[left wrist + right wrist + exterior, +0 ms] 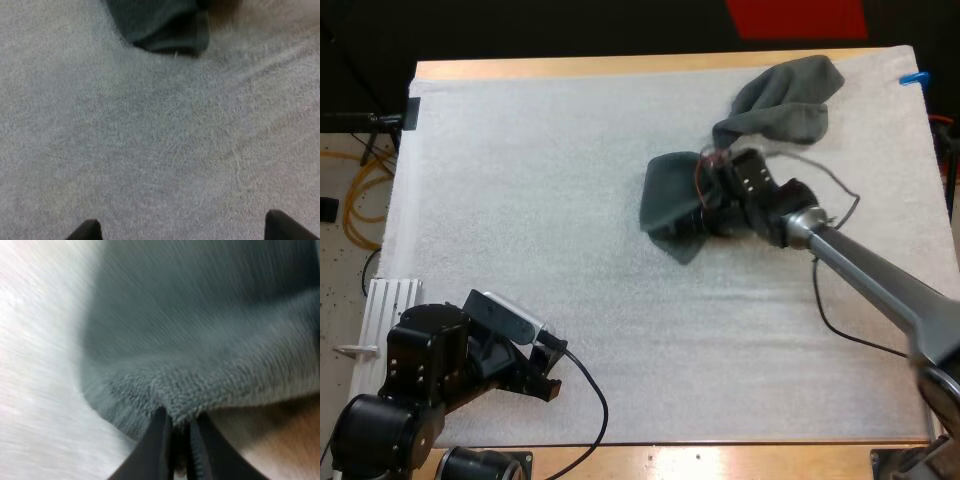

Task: Pick towel from pile fold and stack

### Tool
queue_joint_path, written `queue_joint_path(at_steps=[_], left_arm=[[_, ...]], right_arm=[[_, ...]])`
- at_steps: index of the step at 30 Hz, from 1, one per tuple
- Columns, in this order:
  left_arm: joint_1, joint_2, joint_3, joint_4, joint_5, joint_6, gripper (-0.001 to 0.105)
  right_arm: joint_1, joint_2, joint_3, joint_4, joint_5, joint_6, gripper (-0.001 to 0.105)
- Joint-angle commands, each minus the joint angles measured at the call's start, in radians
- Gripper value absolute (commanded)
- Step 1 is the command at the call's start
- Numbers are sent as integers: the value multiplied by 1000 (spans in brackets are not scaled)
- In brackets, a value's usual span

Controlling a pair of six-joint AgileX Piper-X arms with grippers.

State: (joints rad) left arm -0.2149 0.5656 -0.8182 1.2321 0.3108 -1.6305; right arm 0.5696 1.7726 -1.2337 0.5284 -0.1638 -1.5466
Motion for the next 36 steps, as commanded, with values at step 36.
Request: queue_joint_path(at_steps=[36], left_arm=[[-3,-1,1,-4,8,-9,62]], right_arm=[[-32,-334,-292,157,300,-436,0]])
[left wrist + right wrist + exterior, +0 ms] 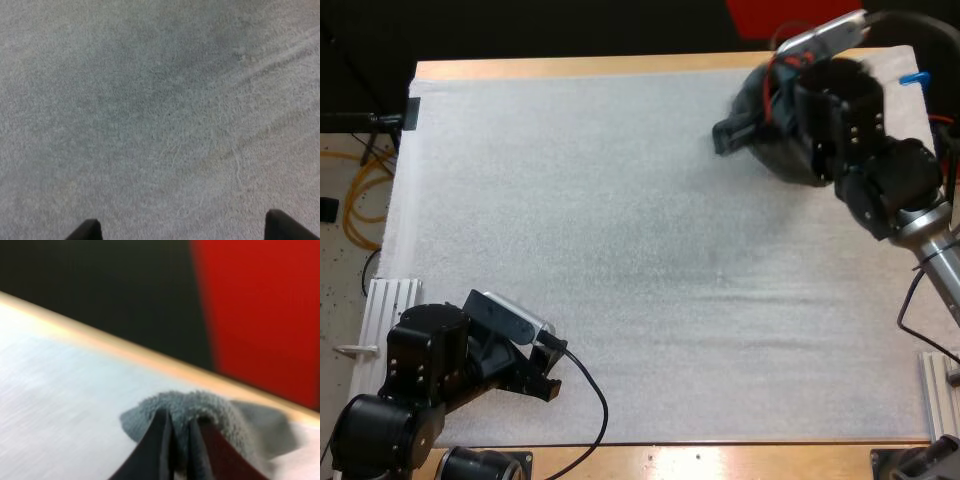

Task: Pick towel from pile fold and stack

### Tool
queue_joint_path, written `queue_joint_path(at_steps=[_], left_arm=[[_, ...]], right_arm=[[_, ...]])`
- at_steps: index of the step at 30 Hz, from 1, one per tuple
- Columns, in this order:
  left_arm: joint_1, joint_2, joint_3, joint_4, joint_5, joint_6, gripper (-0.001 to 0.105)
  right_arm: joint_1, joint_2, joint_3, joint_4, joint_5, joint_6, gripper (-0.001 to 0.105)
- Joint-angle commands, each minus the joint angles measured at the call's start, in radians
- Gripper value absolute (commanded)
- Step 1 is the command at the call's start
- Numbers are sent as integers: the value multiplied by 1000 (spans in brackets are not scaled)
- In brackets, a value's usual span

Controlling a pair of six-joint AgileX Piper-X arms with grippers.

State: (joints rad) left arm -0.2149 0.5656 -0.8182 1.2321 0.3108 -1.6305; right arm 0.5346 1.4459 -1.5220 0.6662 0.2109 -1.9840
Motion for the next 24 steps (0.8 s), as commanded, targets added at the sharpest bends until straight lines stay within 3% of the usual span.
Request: queue_joint_path(at_steps=[1,8,14,18,24], left_arm=[[-3,-1,1,-4,8,-9,62],[-3,-1,1,-4,8,-9,62],[-3,-1,1,-4,8,-9,62],[-3,-1,1,1,-10,0,62],[-3,-1,1,29,-154,44,62]], right_arm=[[18,-1,7,45,-141,24,0],[164,79,39,39,-395,51,0],[288,192,39,23,-528,104,0],[334,251,39,26,-542,104,0],[341,303,39,8,-544,156,0]])
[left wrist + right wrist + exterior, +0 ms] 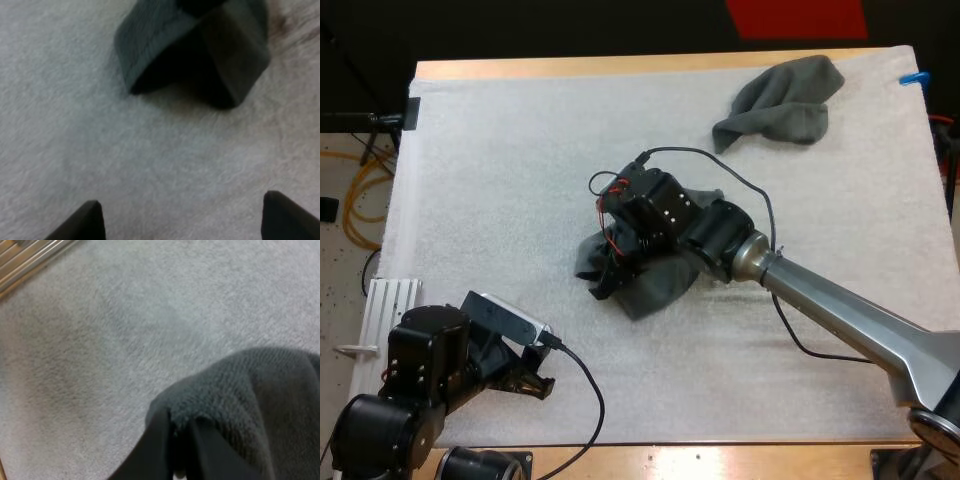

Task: Pick towel from pile fold and stack

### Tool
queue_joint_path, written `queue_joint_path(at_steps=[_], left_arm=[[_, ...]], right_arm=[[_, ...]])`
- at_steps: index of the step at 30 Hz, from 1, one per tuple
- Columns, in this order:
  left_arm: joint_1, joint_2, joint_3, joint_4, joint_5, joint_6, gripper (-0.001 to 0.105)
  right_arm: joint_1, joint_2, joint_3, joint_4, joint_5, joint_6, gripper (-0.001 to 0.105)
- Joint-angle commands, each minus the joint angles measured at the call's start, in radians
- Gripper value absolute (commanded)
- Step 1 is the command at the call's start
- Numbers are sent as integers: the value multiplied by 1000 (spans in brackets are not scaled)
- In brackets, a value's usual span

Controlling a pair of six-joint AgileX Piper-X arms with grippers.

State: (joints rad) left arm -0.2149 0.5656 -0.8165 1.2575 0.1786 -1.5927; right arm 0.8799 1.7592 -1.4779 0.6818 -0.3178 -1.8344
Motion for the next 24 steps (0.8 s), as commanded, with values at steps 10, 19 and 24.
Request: queue_joint_path(at_steps=[10,19,24], left_arm=[[-3,-1,-1,1,-190,31,62],[-3,-1,-1,1,-190,31,62],[-3,-1,-1,1,-190,31,62]], right_arm=[[49,-49,-5,426,-213,-46,0],[73,-107,-3,784,332,-60,0],[13,-141,25,864,566,31,0]])
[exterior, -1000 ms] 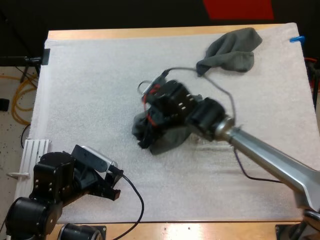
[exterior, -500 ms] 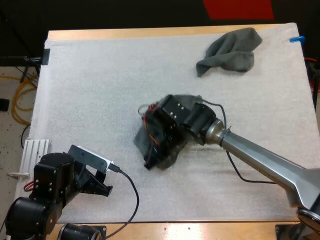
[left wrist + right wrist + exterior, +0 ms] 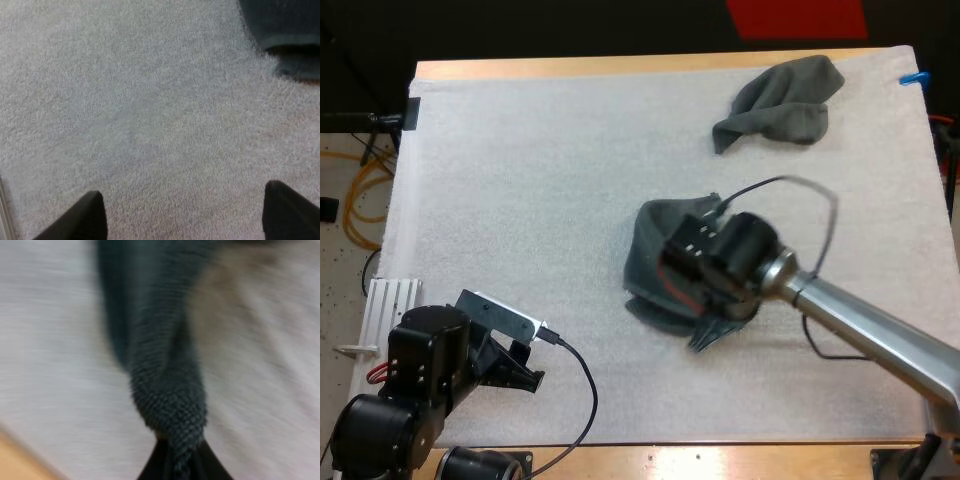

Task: Pick towel from pile fold and stack

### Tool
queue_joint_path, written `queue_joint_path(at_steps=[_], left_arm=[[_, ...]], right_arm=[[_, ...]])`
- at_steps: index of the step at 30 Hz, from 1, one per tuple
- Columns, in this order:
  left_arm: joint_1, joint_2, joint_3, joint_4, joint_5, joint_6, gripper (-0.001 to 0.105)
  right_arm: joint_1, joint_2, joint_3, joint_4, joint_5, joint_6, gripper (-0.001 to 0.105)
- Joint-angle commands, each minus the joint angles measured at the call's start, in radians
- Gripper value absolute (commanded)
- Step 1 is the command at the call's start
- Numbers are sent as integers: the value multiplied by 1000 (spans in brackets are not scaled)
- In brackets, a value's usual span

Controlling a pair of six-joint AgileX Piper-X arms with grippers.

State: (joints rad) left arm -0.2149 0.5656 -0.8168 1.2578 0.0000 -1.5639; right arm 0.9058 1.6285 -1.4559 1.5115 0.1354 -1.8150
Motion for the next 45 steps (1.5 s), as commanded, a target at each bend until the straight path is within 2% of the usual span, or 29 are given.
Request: queue_joint_path(at_steps=[1,3,6,8,9,14,21,25,27,32,34,40,45], left_arm=[[-3,-1,0,1,-7,2,62],[-3,-1,0,1,0,2,62],[-3,-1,0,0,0,2,62],[-3,-1,0,-7,0,2,62],[-3,-1,0,-8,0,2,62],[-3,-1,0,-8,0,2,62],[-3,-1,0,-8,25,2,62],[-3,-1,0,-8,56,2,62],[-3,-1,0,-8,56,2,62],[-3,-1,0,-8,56,2,62],[-3,-1,0,-8,56,2,62],[-3,-1,0,-8,56,2,62],[-3,-1,0,-8,56,2,62]], right_arm=[[-34,-14,20,54,110,17,0],[-55,-29,61,69,94,17,0],[-65,-70,147,71,-3,13,0],[-54,-109,221,60,-149,9,0],[-49,-117,235,58,-177,9,0],[-4,-194,368,25,-203,48,0],[8,-261,418,4,-336,49,0],[8,-287,418,-45,-289,67,0],[7,-287,418,-52,-208,70,0],[5,-287,418,-111,89,91,0],[5,-287,418,-160,144,91,0],[-40,-287,403,-353,176,99,0],[-120,-287,291,-405,178,109,0]])
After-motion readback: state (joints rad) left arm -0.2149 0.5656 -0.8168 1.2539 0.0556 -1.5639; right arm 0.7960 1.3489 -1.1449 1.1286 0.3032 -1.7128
